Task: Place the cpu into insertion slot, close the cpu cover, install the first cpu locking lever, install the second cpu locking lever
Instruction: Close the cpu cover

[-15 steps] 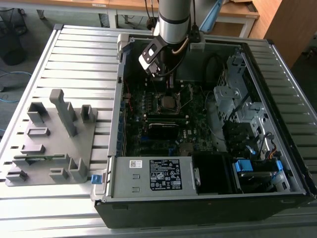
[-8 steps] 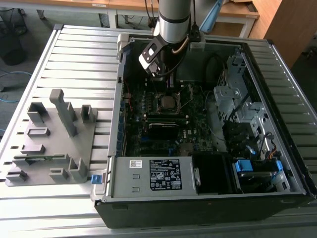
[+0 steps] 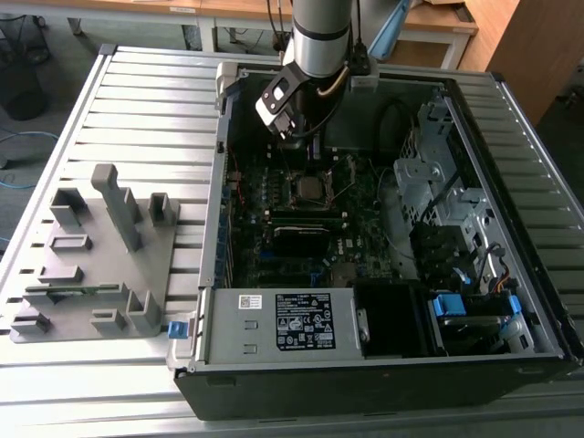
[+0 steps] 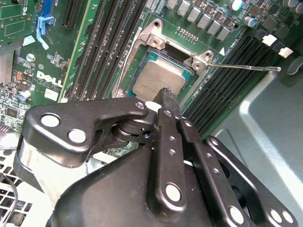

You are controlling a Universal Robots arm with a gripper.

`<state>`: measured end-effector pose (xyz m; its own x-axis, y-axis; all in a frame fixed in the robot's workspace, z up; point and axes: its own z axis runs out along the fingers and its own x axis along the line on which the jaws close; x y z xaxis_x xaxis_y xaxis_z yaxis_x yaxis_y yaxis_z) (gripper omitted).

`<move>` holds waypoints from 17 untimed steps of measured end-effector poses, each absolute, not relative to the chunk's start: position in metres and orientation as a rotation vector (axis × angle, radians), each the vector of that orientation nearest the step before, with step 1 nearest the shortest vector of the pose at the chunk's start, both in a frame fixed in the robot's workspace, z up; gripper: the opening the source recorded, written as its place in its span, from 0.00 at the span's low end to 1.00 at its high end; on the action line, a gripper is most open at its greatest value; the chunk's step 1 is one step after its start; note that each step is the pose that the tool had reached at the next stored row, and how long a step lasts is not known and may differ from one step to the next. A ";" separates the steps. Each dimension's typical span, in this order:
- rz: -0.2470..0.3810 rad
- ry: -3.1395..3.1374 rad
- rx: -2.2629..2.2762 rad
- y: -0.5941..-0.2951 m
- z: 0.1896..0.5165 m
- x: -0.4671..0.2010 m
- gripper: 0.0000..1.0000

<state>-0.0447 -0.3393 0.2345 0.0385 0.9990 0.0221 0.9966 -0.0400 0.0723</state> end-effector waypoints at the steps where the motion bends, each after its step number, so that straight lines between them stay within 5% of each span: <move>1: 0.102 2.151 2.237 -0.339 0.235 -0.045 0.11; 17: 0.102 2.151 2.237 -0.339 0.238 -0.045 0.11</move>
<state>-0.0447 -0.3393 0.2378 0.0385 0.9990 0.0221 0.9966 -0.0400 0.0722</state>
